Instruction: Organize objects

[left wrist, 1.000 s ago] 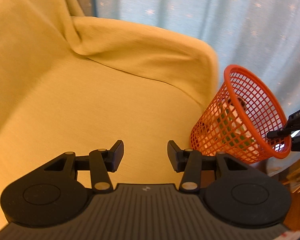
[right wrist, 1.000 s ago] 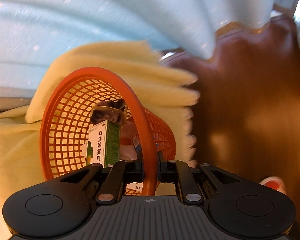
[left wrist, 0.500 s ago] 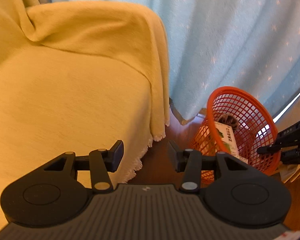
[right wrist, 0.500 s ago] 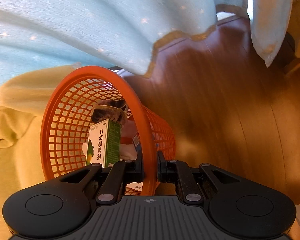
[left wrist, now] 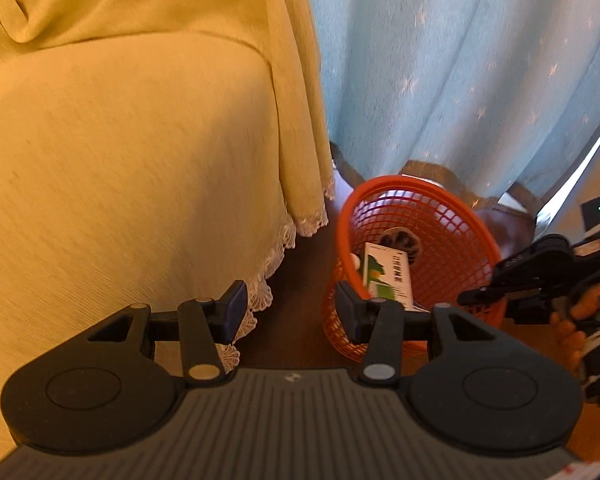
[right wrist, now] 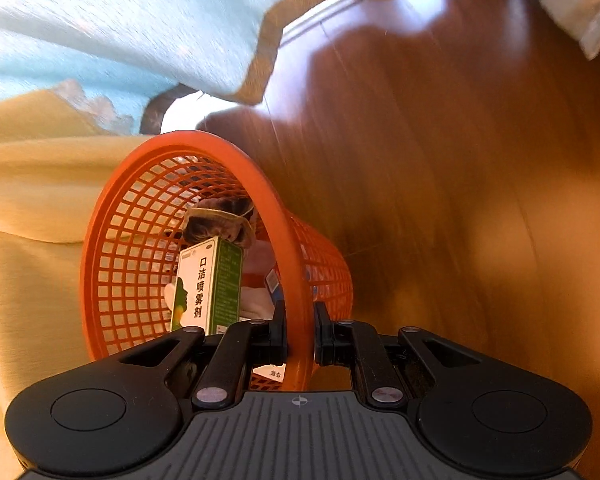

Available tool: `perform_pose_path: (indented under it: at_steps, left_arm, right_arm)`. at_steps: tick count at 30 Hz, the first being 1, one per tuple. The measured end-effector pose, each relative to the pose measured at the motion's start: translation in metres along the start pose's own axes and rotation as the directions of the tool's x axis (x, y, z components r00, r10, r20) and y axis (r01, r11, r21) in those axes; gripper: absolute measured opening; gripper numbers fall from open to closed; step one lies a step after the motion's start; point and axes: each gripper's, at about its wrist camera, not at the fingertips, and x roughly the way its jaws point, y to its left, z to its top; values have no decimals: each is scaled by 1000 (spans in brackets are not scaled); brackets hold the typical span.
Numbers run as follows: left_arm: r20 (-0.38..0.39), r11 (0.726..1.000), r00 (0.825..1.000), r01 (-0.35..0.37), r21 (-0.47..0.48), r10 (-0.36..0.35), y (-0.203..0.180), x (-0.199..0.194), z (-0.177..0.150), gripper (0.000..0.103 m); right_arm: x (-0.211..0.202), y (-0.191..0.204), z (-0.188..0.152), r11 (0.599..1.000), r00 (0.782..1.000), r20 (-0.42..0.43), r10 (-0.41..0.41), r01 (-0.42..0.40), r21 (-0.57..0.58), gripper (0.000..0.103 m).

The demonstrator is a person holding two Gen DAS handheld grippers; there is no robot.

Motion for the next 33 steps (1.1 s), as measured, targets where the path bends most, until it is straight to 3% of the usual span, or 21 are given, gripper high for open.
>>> perform_pose_path:
  at_steps: [4,8,11,15,18,20,27,33]
  left_arm:
    - [4,1000,1000,-11,28,11,-5,18,-14,43]
    - [-1,1000,1000,-8,28,8,-5,29,-23,43]
    - [-10,1000,1000,-3,21,4,-3,32,-28,43]
    - [-22,1000,1000,0,4,0,-1,26,-29,50]
    - [-24,1000,1000,-3,-10,2,2,14,-28,55]
    - [-27,1000,1000,4,-27,-5,6,2,-27,59]
    - [-43,999,999,21,-40,-22,13,-62,-13,63]
    - [-71,996,996,39,-80,-44,11,-140,8,69]
  right_arm:
    - [42,-19,0,1000,1000,-12,14,-14,-5,9]
    - [71,-29,-7,999,999,-17,35,-35,-28,16]
    - [75,-23,-14,991,999,15,52,-50,-123,20]
    - [73,-22,-8,995,999,-14,47,-48,-88,23]
    - [59,-7,-8,976,1000,11,-6,8,-219,38]
    - [42,6,-18,951,998,35,-52,60,-302,46]
    - [-69,57,-91,838,990,129,-47,110,-535,46]
    - [-180,113,-156,775,987,155,-39,128,-618,46]
